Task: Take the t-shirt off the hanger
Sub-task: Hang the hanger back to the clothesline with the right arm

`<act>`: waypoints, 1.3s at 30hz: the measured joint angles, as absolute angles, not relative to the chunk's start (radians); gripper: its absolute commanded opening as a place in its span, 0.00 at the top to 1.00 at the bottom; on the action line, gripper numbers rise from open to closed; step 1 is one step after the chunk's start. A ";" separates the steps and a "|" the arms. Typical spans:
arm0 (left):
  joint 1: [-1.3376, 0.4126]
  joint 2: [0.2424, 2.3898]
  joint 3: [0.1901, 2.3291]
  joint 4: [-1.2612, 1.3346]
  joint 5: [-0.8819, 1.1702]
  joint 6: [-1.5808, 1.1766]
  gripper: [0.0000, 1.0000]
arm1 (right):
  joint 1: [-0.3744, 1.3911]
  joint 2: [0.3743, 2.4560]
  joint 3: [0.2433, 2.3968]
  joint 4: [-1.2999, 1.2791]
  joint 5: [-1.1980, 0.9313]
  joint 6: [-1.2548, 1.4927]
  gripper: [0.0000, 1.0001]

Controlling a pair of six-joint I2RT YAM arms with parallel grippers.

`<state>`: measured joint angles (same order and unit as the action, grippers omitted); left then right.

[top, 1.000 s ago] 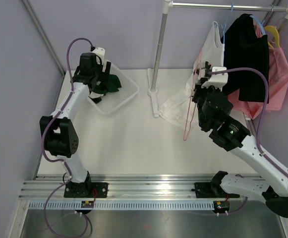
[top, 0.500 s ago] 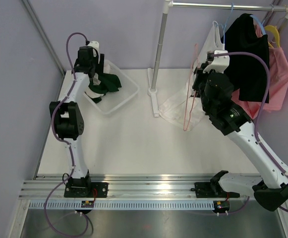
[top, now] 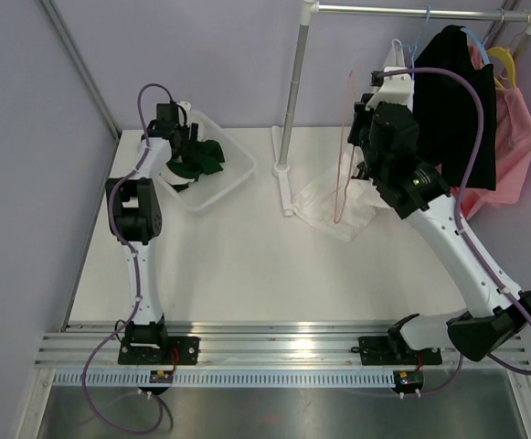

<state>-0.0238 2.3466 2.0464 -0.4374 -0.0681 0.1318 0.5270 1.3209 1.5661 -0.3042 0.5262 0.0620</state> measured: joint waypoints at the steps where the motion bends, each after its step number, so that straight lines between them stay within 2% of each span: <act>1: -0.023 2.347 2.046 -0.442 -0.054 0.129 0.29 | 0.521 1.336 1.576 -0.314 0.514 0.065 1.00; 4: -0.018 2.331 2.045 -0.446 -0.026 0.121 0.17 | 0.500 1.379 1.612 -0.342 0.476 0.072 1.00; 5: -0.017 2.316 2.035 -0.444 -0.020 0.121 0.07 | 0.490 1.392 1.621 -0.347 0.460 0.076 1.00; 7: -0.018 2.254 1.974 -0.432 -0.011 0.117 0.02 | 0.466 1.417 1.642 -0.364 0.423 0.082 1.00; 16: -0.019 1.791 1.756 -0.379 0.053 0.102 0.01 | 0.386 1.497 1.814 -0.462 0.282 0.087 1.00; 23: -0.019 1.444 1.478 -0.282 0.143 0.072 0.01 | 0.370 1.562 1.959 -0.481 0.181 0.076 1.00; 31: -0.101 1.281 1.122 -0.230 0.248 0.026 0.01 | 0.370 1.704 2.090 -0.493 0.146 0.036 1.00; 39: -0.197 1.222 0.978 -0.181 0.242 0.030 0.01 | 0.370 1.795 2.124 -0.460 0.144 0.022 1.00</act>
